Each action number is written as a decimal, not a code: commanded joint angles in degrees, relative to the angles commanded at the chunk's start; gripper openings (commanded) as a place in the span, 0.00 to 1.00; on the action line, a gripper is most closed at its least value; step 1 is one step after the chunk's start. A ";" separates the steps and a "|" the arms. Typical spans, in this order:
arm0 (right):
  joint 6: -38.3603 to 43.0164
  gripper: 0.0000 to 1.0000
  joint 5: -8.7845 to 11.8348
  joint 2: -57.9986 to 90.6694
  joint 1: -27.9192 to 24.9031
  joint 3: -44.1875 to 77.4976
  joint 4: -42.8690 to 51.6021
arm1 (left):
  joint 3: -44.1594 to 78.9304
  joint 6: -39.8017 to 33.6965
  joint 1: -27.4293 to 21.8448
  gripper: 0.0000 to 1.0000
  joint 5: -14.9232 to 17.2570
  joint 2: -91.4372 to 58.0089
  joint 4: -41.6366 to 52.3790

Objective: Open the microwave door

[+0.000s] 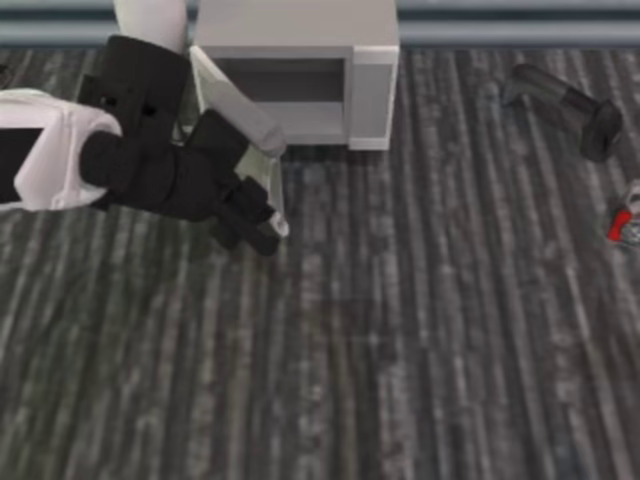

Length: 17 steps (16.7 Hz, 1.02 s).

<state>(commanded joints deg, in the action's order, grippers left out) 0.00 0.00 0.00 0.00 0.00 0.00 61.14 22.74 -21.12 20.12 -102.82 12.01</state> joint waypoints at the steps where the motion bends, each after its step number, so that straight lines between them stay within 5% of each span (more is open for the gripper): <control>1: 0.00 1.00 0.00 0.00 0.00 0.00 0.00 | 0.00 0.00 0.00 0.00 0.00 0.00 0.00; 17: 0.00 1.00 0.00 0.00 0.00 0.00 0.00 | -0.20 1.08 0.20 0.00 1.08 -0.02 0.64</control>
<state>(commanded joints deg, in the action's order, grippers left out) 0.00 0.00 0.00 0.00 0.00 0.00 60.94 23.82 -20.92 21.19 -102.84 12.65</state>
